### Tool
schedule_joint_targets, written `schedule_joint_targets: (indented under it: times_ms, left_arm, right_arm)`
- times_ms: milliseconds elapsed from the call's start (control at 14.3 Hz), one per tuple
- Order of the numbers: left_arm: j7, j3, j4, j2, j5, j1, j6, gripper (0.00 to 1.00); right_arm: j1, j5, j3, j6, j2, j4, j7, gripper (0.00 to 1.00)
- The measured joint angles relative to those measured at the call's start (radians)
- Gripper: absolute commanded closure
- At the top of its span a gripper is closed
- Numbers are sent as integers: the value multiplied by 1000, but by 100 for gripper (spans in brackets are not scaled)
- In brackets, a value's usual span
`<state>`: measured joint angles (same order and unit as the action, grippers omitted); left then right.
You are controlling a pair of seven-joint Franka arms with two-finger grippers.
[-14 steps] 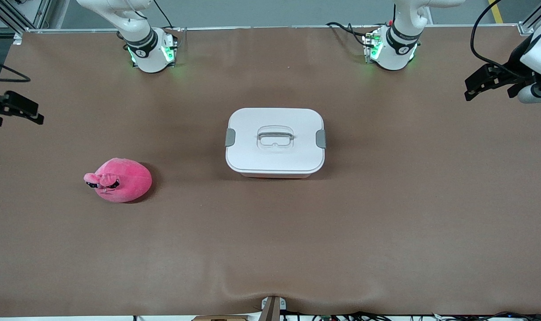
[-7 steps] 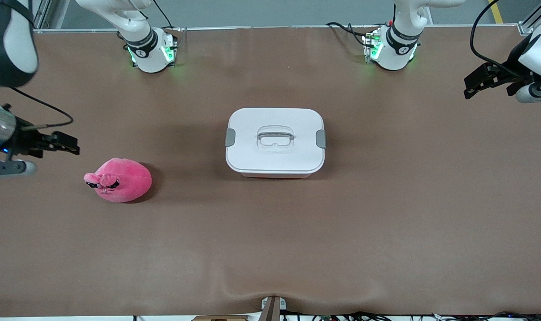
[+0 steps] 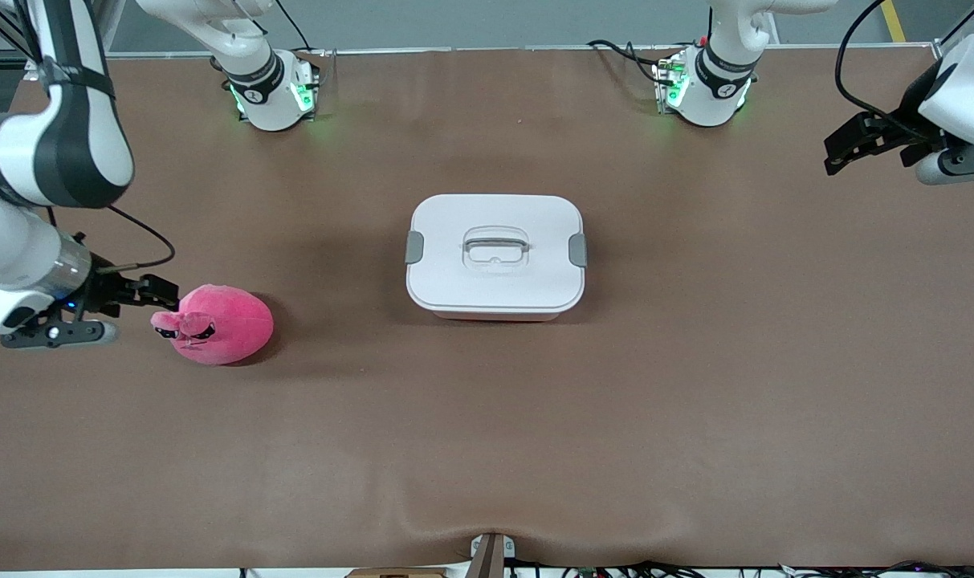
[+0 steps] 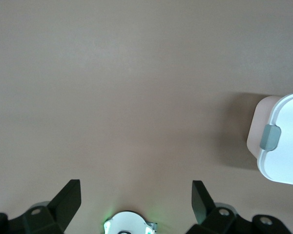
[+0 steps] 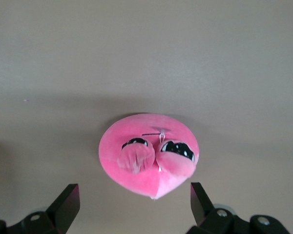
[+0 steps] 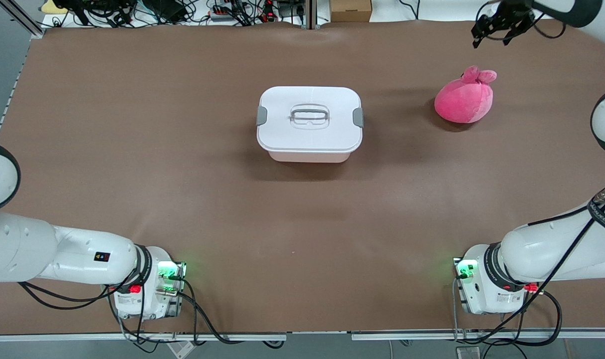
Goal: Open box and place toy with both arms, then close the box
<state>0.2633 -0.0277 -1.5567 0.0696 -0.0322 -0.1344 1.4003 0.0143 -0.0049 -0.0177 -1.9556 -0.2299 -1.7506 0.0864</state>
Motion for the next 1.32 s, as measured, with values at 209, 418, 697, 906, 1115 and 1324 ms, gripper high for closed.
schedule_joint_targets:
  times_ms: [209, 418, 697, 906, 1115, 1324]
  left_arm:
    - [156, -87, -4, -21, 0, -2, -2, 0]
    - [372, -195, -5, -67, 0, -7, 18, 0]
    - [710, -339, -6, -150, 0, -12, 101, 0]
    - [969, -415, -7, -221, -5, -42, 181, 0]
    - [1189, -423, -7, -293, -56, -130, 245, 0]
    - [1338, -423, -7, -352, -72, -180, 311, 2]
  right_arm:
    - [0, 0, -1, -32, -40, -6, 0, 0]
    - [1, 0, -1, -75, -55, -36, 0, 10]
    - [1, 0, -1, -108, -69, -68, 0, 19]
    - [1, 0, -1, -119, -78, -74, 0, 39]
    - [1, 0, -1, -127, -84, -74, 0, 58]
    - [2, 0, -1, -126, -88, -74, 0, 58]
